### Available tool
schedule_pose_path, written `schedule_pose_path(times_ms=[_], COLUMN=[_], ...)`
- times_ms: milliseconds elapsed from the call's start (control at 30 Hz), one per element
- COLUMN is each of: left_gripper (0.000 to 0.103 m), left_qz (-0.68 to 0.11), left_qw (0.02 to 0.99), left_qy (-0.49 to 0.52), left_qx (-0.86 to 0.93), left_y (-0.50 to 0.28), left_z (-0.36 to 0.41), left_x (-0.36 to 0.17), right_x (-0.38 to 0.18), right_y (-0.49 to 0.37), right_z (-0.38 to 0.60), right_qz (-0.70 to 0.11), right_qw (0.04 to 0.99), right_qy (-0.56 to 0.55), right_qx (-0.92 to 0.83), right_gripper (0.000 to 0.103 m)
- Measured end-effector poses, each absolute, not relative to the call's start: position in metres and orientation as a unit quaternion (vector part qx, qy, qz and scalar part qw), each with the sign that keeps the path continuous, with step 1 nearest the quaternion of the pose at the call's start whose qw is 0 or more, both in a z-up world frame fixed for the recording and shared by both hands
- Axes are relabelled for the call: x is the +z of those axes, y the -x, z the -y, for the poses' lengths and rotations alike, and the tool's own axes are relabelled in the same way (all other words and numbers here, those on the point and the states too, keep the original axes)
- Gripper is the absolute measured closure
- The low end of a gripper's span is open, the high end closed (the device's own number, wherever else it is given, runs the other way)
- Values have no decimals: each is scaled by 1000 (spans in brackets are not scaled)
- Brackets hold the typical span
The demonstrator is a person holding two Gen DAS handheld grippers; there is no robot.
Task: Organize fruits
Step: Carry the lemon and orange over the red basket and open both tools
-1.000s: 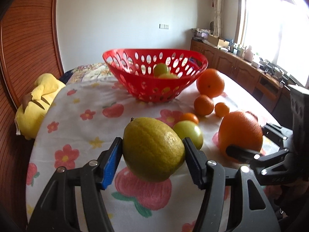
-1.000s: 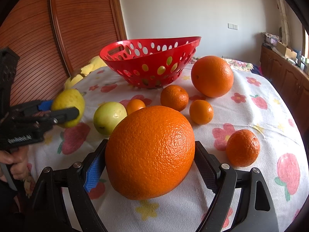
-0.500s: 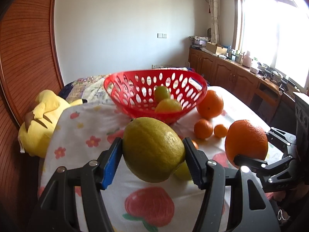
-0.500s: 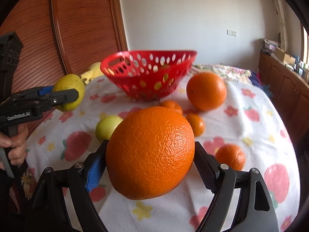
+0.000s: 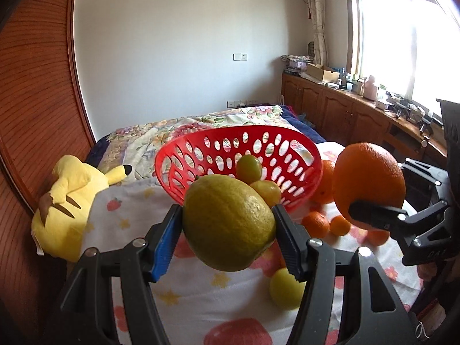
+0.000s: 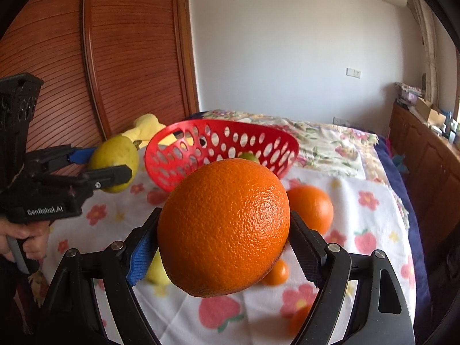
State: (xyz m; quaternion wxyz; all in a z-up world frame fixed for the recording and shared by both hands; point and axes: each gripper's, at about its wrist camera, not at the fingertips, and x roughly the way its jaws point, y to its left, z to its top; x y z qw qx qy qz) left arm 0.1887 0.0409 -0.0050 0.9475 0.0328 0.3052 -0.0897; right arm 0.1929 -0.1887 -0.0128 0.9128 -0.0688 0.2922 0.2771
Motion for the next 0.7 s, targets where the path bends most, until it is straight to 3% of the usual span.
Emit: schedule_pose_path(times_ms=[700], left_gripper=[41], left_qz=[-320], left_qw=[941], left_qy=[-42], left_qx=[-100], left_y=[-246], left_z=[-34], left_x=[-6], right_x=[-4], right_y=[-282], right_z=[150], right_qz=[-314], right_qw=[902], right_qy=[109], right_qx=[275], right_gripper=[18])
